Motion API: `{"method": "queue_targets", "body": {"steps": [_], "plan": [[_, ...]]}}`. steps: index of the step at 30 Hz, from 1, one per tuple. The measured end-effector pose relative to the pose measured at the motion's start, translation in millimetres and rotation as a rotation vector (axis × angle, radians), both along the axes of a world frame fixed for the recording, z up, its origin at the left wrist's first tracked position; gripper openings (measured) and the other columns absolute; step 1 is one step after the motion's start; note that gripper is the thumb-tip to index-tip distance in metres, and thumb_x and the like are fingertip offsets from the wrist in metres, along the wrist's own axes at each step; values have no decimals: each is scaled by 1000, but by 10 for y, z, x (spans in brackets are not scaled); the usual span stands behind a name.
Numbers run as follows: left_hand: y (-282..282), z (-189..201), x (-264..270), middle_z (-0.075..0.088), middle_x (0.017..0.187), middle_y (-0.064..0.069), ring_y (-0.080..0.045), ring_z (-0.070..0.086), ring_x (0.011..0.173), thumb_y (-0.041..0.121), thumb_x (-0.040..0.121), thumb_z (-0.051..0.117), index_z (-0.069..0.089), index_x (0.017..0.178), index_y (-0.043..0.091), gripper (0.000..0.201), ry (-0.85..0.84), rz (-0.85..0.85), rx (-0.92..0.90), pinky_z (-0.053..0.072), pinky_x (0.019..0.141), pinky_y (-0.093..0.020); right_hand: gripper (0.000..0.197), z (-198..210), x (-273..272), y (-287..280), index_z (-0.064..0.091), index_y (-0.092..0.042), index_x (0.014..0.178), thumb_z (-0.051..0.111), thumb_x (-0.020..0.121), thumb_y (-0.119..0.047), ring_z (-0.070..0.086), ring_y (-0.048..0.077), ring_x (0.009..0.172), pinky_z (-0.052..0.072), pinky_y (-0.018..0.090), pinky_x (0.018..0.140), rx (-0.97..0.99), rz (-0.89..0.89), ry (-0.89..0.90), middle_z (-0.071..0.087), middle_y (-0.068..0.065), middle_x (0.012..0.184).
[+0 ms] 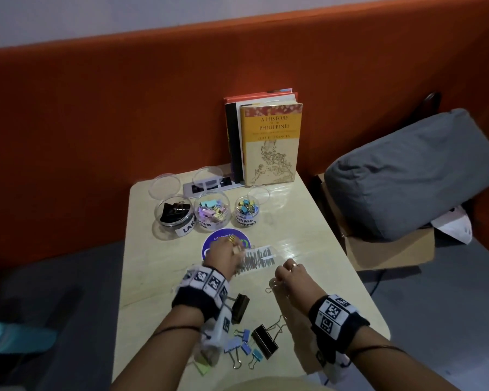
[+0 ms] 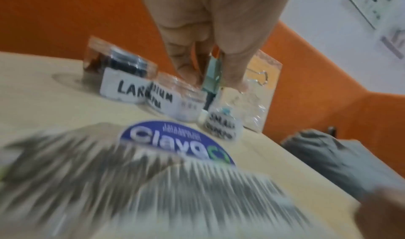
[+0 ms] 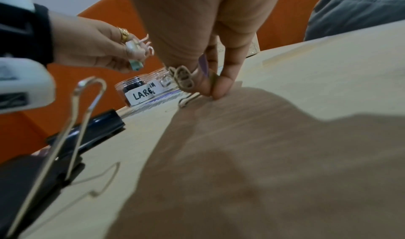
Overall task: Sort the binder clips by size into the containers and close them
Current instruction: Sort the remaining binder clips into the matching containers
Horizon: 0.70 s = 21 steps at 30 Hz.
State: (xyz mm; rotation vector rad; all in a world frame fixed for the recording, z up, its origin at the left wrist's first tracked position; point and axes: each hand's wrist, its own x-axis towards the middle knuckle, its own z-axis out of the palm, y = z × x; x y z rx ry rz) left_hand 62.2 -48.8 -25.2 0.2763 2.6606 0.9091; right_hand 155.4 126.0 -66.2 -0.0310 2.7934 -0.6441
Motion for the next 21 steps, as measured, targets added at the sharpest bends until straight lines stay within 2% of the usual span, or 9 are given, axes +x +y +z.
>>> {"method": "queue_targets", "body": {"steps": [2, 4, 6, 8, 10, 12, 14, 16, 21], "plan": [[-59, 103, -324, 62, 104, 0, -13, 60, 80, 20, 89, 60, 63, 98, 15, 10, 112, 86, -36, 50, 81, -23, 26, -2, -69, -9, 54, -12, 103, 53, 81, 1, 49, 26, 103, 44, 29, 85, -29, -14, 6, 47, 9, 113], [-107, 170, -658, 66, 104, -5, -19, 63, 88, 22, 90, 60, 63, 106, 11, 19, 188, 164, -89, 53, 86, -31, 28, -2, -134, -25, 56, -11, 105, 54, 80, 0, 50, 27, 102, 44, 29, 86, -49, -19, 4, 48, 9, 113], [-130, 201, -927, 68, 105, -11, -28, 64, 96, 20, 89, 61, 62, 110, 9, 24, 185, 221, -118, 53, 88, -37, 27, 1, -195, -37, 57, -9, 105, 52, 80, 0, 52, 27, 100, 43, 27, 83, -70, -19, -3, 49, 10, 112], [-142, 199, -1072, 65, 115, -14, -31, 60, 107, 23, 87, 64, 57, 118, 12, 33, 141, 221, -158, 50, 93, -38, 28, 6, -239, -28, 58, -8, 104, 52, 78, 2, 50, 23, 94, 40, 19, 74, -102, -28, -16, 47, 6, 102], [-178, 168, -1129, 51, 135, -10, -32, 45, 124, 33, 80, 71, 46, 132, 16, 60, 149, 140, -278, 41, 104, -40, 31, 38, -305, -8, 59, -7, 103, 52, 75, 5, 46, 20, 89, 30, 8, 61, -137, -54, -22, 39, -3, 89], [-238, 141, -1143, 32, 150, -8, -32, 29, 136, 46, 70, 76, 26, 146, 18, 95, 190, 39, -385, 31, 111, -44, 31, 143, -415, 1, 61, -4, 101, 52, 73, 6, 49, 23, 88, 29, 6, 57, -177, -82, 18, 41, -5, 84], [-301, 98, -1180, 18, 157, -7, -32, 15, 144, 56, 60, 78, 8, 150, 21, 119, 170, -26, -436, 16, 117, -48, 25, 326, -590, -40, 63, -5, 97, 57, 74, 3, 55, 25, 89, 40, 12, 67, -225, -83, 82, 55, 5, 92], [-370, 9, -1282, 15, 158, -5, -29, 8, 147, 58, 54, 80, 3, 150, 23, 128, 110, -48, -457, 1, 117, -53, 21, 506, -843, -137, 63, -6, 95, 62, 75, 1, 57, 24, 90, 51, 29, 80, -264, -79, 146, 60, 10, 101], [-503, -234, -1533, 15, 158, 5, -20, 16, 146, 73, 45, 72, 21, 147, 25, 123, 88, -37, -497, -7, 110, -66, 35, 831, -1660, -559, 60, -9, 109, 65, 75, 0, 54, 24, 102, 47, 31, 93, -313, -65, 202, 56, 11, 111]]}}
